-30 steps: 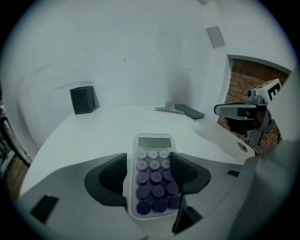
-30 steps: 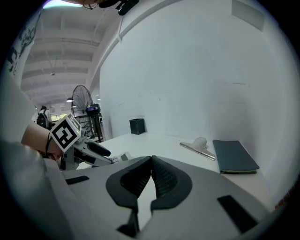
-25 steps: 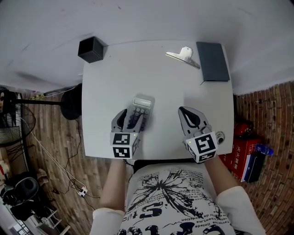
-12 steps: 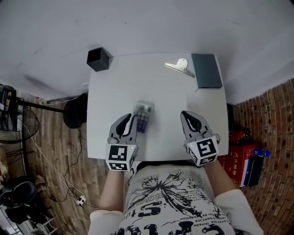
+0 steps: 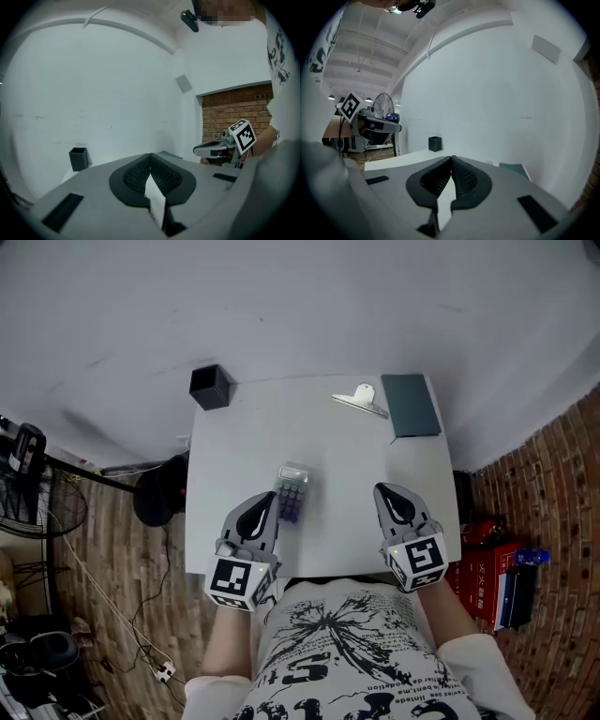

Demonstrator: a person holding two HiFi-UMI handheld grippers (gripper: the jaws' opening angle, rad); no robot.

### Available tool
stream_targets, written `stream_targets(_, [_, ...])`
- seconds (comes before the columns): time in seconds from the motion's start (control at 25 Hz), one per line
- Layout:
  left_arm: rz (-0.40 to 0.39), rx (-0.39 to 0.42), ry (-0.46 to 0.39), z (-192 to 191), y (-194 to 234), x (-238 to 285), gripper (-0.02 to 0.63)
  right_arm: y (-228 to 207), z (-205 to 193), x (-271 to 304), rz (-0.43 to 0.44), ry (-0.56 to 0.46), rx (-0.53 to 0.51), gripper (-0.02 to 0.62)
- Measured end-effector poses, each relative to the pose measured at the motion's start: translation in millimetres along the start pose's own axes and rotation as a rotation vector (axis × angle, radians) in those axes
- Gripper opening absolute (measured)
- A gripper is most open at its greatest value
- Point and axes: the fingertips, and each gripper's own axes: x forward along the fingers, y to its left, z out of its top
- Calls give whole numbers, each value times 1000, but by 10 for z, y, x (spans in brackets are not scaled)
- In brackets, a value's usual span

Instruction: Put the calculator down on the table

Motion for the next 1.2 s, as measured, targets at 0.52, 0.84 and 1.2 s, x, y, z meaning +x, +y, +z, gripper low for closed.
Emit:
stream_targets(0.52, [-53,32,-37,103,-221,-172,14,162,165,-295,-24,-56,-16,14])
stream_targets(0.84, [-72,-16,-64,108,-248,-268,14,213,203,-388,-33,-73,4,14])
stream_targets(1.2, [-87,14,-55,125,-270,-259,14,196,235,-428,-53,-76,-12,14])
